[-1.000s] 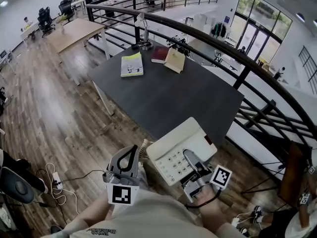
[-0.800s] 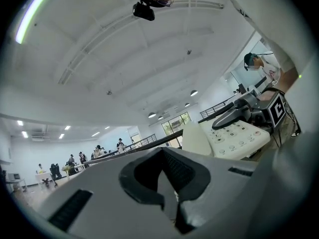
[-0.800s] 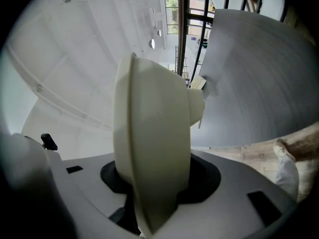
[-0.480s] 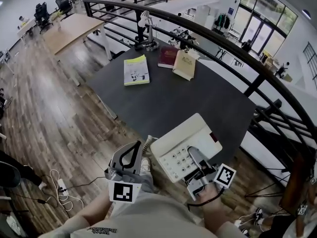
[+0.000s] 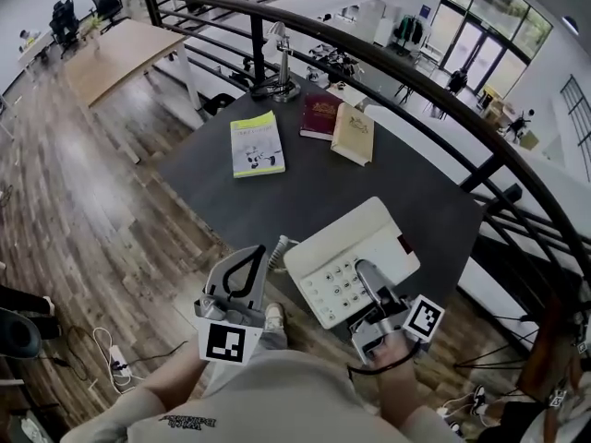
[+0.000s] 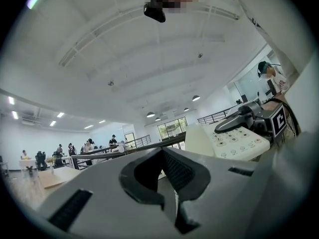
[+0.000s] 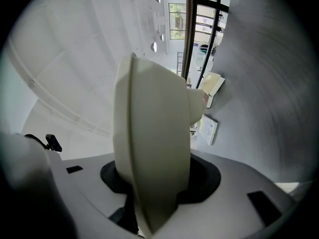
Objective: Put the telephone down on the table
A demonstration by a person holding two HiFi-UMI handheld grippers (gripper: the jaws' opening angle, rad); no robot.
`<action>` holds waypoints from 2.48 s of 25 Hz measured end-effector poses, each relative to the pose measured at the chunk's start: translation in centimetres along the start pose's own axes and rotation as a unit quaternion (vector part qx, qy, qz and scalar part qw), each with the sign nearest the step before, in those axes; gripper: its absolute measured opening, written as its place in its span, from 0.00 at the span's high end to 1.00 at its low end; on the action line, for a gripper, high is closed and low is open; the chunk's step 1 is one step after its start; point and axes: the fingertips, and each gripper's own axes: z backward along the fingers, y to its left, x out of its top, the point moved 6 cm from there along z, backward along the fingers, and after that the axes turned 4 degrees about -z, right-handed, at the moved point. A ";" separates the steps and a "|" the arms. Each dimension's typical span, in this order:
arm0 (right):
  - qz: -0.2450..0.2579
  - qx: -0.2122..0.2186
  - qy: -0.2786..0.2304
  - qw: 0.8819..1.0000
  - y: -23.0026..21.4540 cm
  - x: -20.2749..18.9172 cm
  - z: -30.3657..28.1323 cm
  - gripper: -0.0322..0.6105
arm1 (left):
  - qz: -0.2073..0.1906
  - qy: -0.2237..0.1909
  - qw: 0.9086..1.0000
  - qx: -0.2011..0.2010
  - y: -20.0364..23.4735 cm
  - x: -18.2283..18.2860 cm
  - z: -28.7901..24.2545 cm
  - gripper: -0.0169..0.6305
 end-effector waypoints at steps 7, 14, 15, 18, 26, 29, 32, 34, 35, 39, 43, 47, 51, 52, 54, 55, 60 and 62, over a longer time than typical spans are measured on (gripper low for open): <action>-0.004 0.001 -0.015 1.000 0.0 1.7 -3.5 0.64 | 0.009 -0.006 1.000 -0.016 3.0 -0.7 -3.4 0.97; -0.032 0.001 -0.012 0.999 -0.9 4.2 -4.7 0.64 | 0.010 0.001 1.000 -0.018 3.1 -0.8 -5.4 0.97; -0.033 -0.002 -0.009 0.999 -1.2 4.7 -4.7 0.64 | 0.020 -0.001 1.000 -0.015 3.0 -0.8 -5.6 0.97; -0.035 -0.012 0.002 0.999 -1.7 5.7 -4.7 0.64 | 0.069 -0.010 0.998 0.005 2.7 -0.5 -5.9 0.97; -0.049 -0.030 0.023 0.998 -3.2 7.2 -5.3 0.64 | 0.043 0.021 0.999 -0.002 1.7 -1.4 -7.8 0.97; -0.048 -0.035 0.032 0.998 -3.7 7.7 -5.7 0.64 | 0.037 0.029 0.999 0.001 1.7 -1.8 -8.5 0.97; -0.045 -0.042 0.040 0.997 -4.3 8.2 -6.2 0.64 | 0.066 0.024 0.997 0.012 1.8 -2.2 -9.4 0.97; -0.041 -0.051 0.046 0.997 -5.1 8.9 -7.2 0.64 | 0.104 0.015 0.994 0.025 2.1 -2.6 -10.3 0.97; -0.039 -0.055 0.050 0.997 -5.6 9.3 -8.1 0.64 | 0.112 0.013 0.993 0.028 2.4 -2.9 -11.1 0.97; -0.034 -0.071 0.073 0.994 -7.6 11.2 -12.4 0.64 | 0.122 0.009 0.992 0.028 4.1 -4.3 -14.6 0.97; -0.002 -0.078 0.107 0.991 -7.4 11.7 -13.5 0.64 | 0.071 0.011 0.997 0.014 3.4 -3.6 -15.0 0.97; -0.008 -0.082 0.113 0.990 -9.5 12.9 -16.8 0.64 | 0.046 0.016 0.999 0.006 4.2 -5.4 -17.7 0.97; -0.005 -0.097 0.131 0.987 -13.3 14.4 -21.6 0.64 | 0.110 -0.003 0.994 0.012 6.0 -9.1 -21.8 0.97; -0.002 -0.104 0.137 0.985 -14.2 14.6 -22.3 0.64 | 0.128 -0.009 0.992 0.020 6.2 -9.9 -22.4 0.97; 0.002 -0.120 0.149 0.982 -16.1 14.9 -23.4 0.64 | 0.123 -0.007 0.992 0.020 6.3 -11.5 -23.7 0.97; 0.004 -0.127 0.154 0.980 -17.1 15.0 -23.9 0.64 | 0.113 0.000 0.994 0.016 6.3 -12.4 -24.3 0.97; 0.004 -0.150 0.175 0.973 -22.2 15.5 -25.9 0.64 | 0.117 0.022 0.992 0.032 6.5 -16.7 -26.6 0.97; -0.002 -0.150 0.176 0.973 -24.2 15.7 -26.5 0.64 | 0.116 0.029 0.992 0.049 6.5 -18.5 -27.2 0.97</action>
